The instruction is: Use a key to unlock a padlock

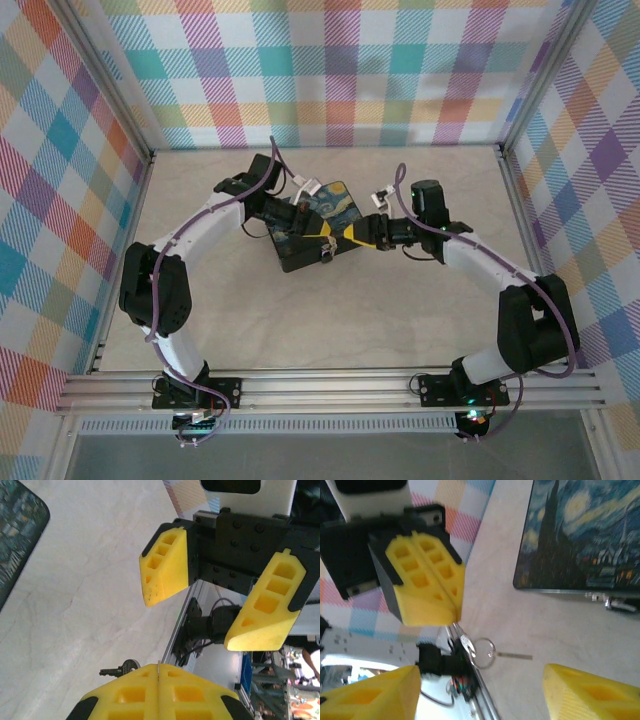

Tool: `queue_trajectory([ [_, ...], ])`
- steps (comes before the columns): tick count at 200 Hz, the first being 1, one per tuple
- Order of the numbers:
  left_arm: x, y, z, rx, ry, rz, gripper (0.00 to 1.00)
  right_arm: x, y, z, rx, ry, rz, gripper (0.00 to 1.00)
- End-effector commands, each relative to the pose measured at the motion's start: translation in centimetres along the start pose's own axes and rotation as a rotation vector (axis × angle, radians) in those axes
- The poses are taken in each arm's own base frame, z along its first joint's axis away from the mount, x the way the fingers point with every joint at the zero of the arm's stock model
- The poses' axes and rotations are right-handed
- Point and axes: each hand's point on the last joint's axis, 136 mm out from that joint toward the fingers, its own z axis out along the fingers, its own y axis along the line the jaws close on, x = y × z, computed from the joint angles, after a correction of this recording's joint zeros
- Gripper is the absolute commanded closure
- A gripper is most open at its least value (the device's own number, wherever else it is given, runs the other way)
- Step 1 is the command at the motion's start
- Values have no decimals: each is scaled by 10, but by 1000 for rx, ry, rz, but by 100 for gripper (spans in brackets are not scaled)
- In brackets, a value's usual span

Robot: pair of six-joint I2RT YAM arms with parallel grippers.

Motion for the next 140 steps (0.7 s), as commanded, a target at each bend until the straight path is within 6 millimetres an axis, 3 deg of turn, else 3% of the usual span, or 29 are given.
queue_trajectory([
  [1,-19,0,-4,-13,-88,-16,100,-24,11,-2,-27,-126,31,44],
  [18,-26,1,-4,-11,-126,-40,100,-29,9,-3,-36,-177,47,50],
  [65,-37,-4,-6,11,-183,-34,100,-26,6,-2,-49,-191,44,53],
  [99,-38,-6,-7,28,-199,-41,100,-30,11,5,-91,-182,24,61],
  [140,-38,-9,-9,34,-210,-44,100,-30,4,13,-79,-179,38,63],
])
